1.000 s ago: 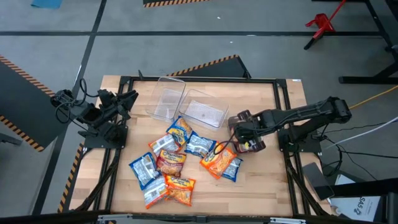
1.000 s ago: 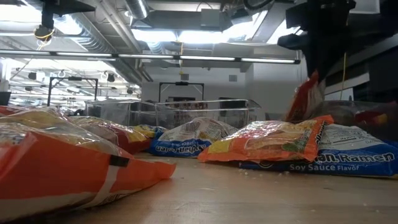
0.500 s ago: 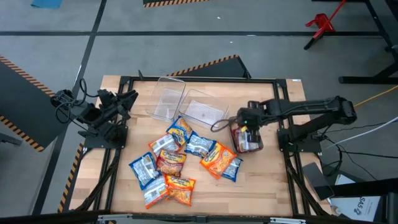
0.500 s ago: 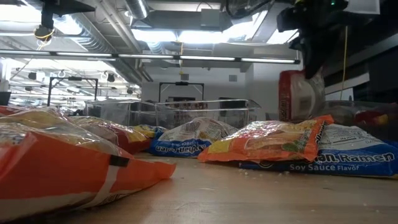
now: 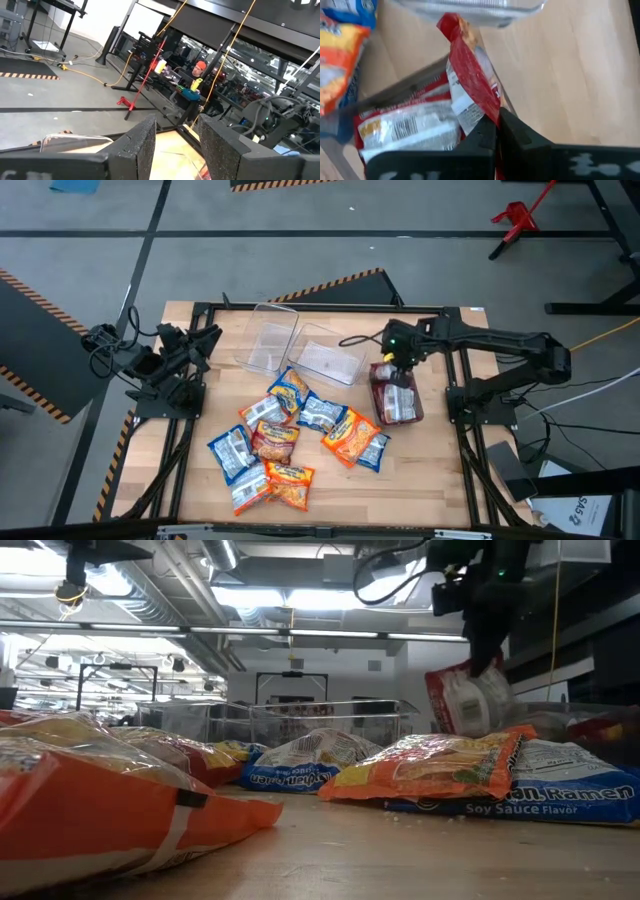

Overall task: Sort Maruchan noodles
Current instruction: Put the red noodle pack into the black bin

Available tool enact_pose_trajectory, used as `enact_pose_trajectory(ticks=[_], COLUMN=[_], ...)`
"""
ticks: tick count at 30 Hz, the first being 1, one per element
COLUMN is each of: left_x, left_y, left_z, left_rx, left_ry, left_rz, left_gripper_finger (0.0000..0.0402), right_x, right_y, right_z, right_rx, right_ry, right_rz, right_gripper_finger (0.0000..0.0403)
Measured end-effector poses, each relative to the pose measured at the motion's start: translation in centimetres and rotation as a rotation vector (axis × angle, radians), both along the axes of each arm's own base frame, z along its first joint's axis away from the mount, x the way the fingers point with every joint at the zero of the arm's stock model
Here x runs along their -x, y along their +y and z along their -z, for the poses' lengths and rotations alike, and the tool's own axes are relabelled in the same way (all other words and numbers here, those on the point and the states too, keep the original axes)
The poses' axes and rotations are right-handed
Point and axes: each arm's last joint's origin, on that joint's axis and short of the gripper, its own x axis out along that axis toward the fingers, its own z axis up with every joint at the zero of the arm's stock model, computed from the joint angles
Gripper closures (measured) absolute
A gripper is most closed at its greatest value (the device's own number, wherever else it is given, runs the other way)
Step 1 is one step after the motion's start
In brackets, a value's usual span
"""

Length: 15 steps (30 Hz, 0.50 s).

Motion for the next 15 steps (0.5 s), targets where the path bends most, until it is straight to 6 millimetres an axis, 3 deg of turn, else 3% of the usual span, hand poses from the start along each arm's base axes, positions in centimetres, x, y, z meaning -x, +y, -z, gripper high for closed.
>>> enact_pose_trajectory(ticks=[10,15], left_x=[0.0,0.1], left_y=[0.0,0.1], left_z=[0.0,0.0], left_rx=[0.006,0.007], left_ry=[0.001,0.003], left_rz=[-0.02,-0.029], left_gripper_finger=[0.026,0.026], right_x=[0.0,0.0], right_y=[-0.2,-0.3], right_z=[2.9,3.0], right_rx=[-0.02,0.004], right_ry=[0.086,0.103], right_rz=[0.006,0.01], right_gripper_finger=[0.0402,0.0391])
